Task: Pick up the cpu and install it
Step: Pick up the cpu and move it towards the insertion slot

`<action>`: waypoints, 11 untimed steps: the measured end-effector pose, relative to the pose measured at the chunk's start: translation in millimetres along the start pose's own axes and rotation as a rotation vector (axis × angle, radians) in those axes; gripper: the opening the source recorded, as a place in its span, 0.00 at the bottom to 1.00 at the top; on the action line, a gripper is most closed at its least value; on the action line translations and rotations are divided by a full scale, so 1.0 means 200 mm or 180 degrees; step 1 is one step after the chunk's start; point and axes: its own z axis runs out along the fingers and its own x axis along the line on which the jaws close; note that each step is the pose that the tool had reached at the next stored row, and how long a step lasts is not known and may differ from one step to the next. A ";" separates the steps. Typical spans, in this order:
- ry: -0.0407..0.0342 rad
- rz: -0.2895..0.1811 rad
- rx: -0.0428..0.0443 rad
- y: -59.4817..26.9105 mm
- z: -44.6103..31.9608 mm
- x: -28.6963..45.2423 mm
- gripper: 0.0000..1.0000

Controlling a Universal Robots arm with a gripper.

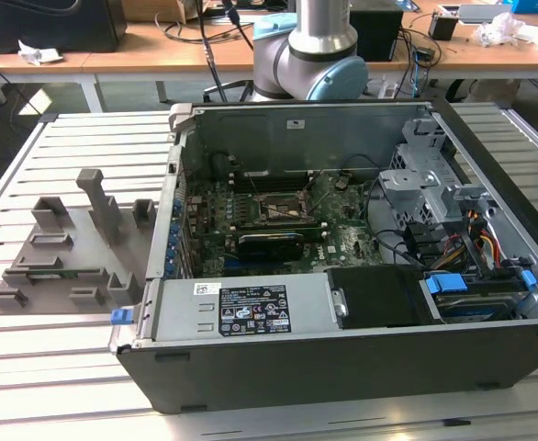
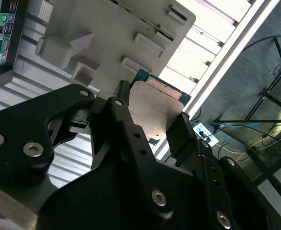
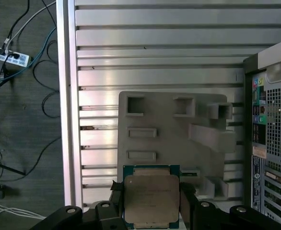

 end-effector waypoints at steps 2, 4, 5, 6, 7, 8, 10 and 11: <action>0.0000 0.0000 -0.0005 -0.001 -0.023 -0.001 0.55; 0.0001 0.0000 -0.0047 -0.002 -0.034 -0.001 0.55; 0.0002 0.0002 -0.0094 -0.001 -0.035 -0.001 0.55; 0.0004 0.0004 -0.0162 -0.001 -0.036 -0.001 0.55; 0.0005 0.0005 -0.0204 -0.002 -0.038 -0.001 0.55; 0.0005 0.0006 -0.0226 -0.001 -0.040 -0.001 0.55; 0.0005 0.0007 -0.0226 -0.001 -0.042 -0.001 0.55; 0.0005 0.0007 -0.0226 -0.001 -0.042 -0.001 0.55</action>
